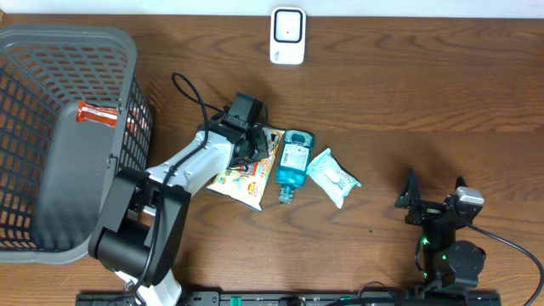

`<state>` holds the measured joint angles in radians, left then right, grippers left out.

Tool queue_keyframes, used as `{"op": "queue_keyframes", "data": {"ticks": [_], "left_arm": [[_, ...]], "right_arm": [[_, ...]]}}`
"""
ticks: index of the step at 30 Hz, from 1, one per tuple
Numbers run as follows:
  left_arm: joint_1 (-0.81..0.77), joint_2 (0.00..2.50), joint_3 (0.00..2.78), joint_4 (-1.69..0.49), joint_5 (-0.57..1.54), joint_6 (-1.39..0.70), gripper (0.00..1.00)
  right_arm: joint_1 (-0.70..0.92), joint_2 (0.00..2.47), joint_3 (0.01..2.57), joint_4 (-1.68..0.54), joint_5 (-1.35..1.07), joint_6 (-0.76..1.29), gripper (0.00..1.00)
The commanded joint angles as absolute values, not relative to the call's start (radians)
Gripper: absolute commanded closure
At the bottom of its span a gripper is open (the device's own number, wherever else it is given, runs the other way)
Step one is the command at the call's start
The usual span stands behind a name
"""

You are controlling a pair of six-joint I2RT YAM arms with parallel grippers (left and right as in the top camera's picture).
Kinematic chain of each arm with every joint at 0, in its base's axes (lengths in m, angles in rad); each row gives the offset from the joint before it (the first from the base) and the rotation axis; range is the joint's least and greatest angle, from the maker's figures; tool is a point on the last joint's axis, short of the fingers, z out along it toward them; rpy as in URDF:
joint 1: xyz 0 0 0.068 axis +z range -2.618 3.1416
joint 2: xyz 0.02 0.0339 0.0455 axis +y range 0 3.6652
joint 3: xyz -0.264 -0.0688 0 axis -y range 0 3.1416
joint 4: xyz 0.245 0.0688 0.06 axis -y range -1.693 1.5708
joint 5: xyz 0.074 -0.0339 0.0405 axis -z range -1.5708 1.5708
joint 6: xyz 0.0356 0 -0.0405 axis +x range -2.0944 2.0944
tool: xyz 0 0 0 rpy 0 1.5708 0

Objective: Scan the item barcode
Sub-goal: 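Open the left gripper and move it back to the basket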

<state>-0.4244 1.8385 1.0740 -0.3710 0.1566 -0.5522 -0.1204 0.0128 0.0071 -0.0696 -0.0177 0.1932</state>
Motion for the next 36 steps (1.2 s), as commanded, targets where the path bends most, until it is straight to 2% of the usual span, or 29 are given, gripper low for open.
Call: {"op": "queue_keyframes", "data": {"ticks": [1, 10, 11, 12, 13, 15, 18, 22, 28, 32, 36], "left_arm": [[-0.424, 1.861, 1.076, -0.389, 0.144, -0.435, 0.92], [-0.424, 1.655, 1.264, -0.561, 0.138, -0.365, 0.92], [-0.424, 1.614, 1.298, -0.579, 0.138, -0.343, 0.83], [-0.424, 1.58, 1.325, -0.59, 0.137, -0.322, 0.55], [-0.422, 1.538, 1.358, -0.6, 0.135, -0.295, 0.34], [-0.416, 1.464, 1.415, -0.624, 0.085, -0.27, 0.04], [-0.387, 1.367, 1.486, -0.649, -0.041, -0.258, 0.02], [-0.268, 1.267, 1.537, -0.673, -0.174, -0.266, 0.02], [0.074, 1.235, 1.539, -0.755, -0.171, -0.436, 0.02], [0.31, 1.283, 1.539, -0.825, -0.062, -0.485, 0.02], [0.47, 1.356, 1.538, -0.845, 0.179, -0.484, 0.02]], "right_arm": [[-0.125, 0.009, 0.006, -0.072, -0.009, 0.182, 0.01], [-0.125, 0.009, 0.006, -0.072, -0.009, 0.182, 0.01], [-0.126, 0.009, 0.006, -0.072, -0.009, 0.182, 0.01], [-0.125, 0.009, 0.006, -0.072, -0.01, 0.182, 0.01], [-0.126, 0.009, 0.006, -0.072, -0.01, 0.182, 0.01], [-0.126, 0.009, 0.006, -0.072, -0.009, 0.182, 0.01], [-0.125, 0.009, 0.006, -0.072, -0.01, 0.182, 0.01], [-0.126, 0.009, 0.006, -0.073, -0.01, 0.182, 0.01], [-0.125, 0.009, 0.006, -0.072, -0.01, 0.182, 0.01], [-0.126, 0.009, 0.006, -0.072, -0.01, 0.182, 0.01], [-0.126, 0.009, 0.006, -0.072, -0.009, 0.182, 0.01]]}}
